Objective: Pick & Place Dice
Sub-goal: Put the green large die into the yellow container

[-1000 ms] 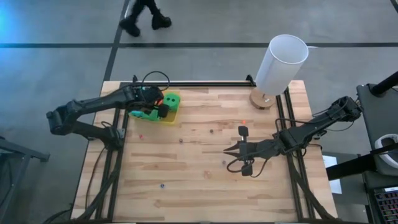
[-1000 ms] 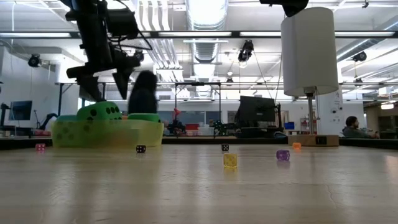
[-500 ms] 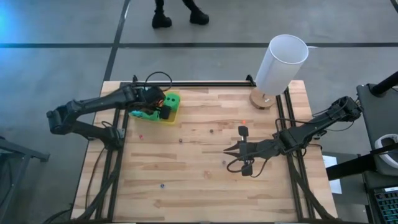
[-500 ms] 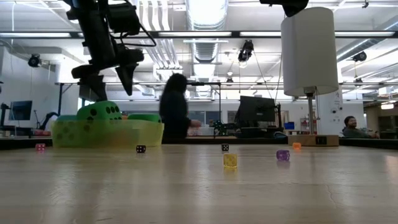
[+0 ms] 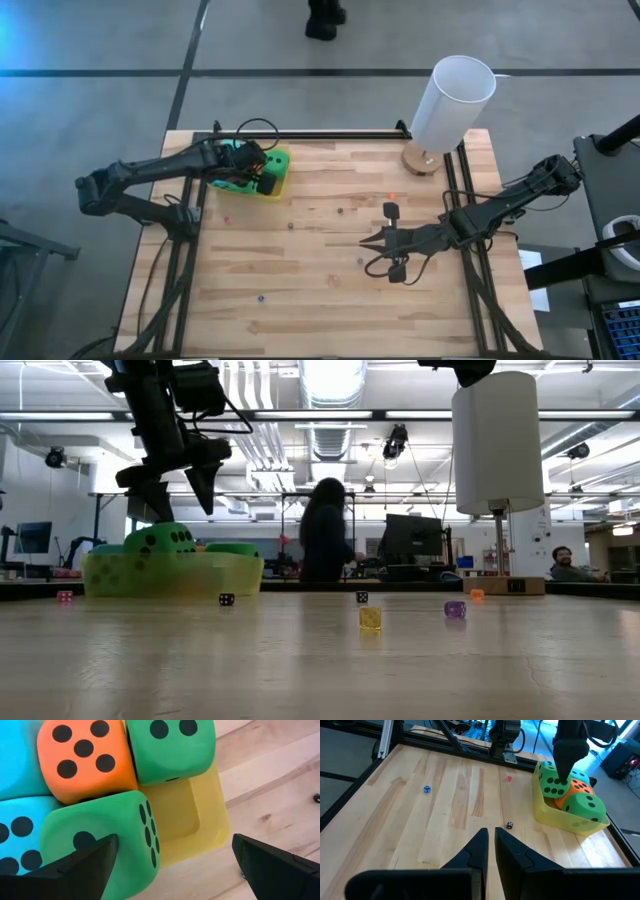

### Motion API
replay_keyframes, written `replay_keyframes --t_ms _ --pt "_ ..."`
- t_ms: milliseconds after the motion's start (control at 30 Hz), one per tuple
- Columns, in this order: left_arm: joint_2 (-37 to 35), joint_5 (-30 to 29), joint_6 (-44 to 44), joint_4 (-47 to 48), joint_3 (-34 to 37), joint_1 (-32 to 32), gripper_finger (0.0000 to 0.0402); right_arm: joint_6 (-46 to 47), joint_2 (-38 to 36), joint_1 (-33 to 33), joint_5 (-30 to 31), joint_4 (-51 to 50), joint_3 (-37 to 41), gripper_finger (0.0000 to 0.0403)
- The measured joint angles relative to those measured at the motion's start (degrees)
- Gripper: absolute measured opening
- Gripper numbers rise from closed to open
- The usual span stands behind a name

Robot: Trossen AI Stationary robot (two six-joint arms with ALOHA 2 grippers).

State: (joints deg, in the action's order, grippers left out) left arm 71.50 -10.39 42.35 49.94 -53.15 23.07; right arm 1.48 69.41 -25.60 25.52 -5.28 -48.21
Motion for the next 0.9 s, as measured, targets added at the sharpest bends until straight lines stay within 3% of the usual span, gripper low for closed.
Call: replay_keyframes --t_ms 900 --pt "-0.17 0.24 -0.19 -8.03 7.74 -0.04 0.0399 0.00 0.00 -0.01 0.01 0.00 0.00 0.0028"
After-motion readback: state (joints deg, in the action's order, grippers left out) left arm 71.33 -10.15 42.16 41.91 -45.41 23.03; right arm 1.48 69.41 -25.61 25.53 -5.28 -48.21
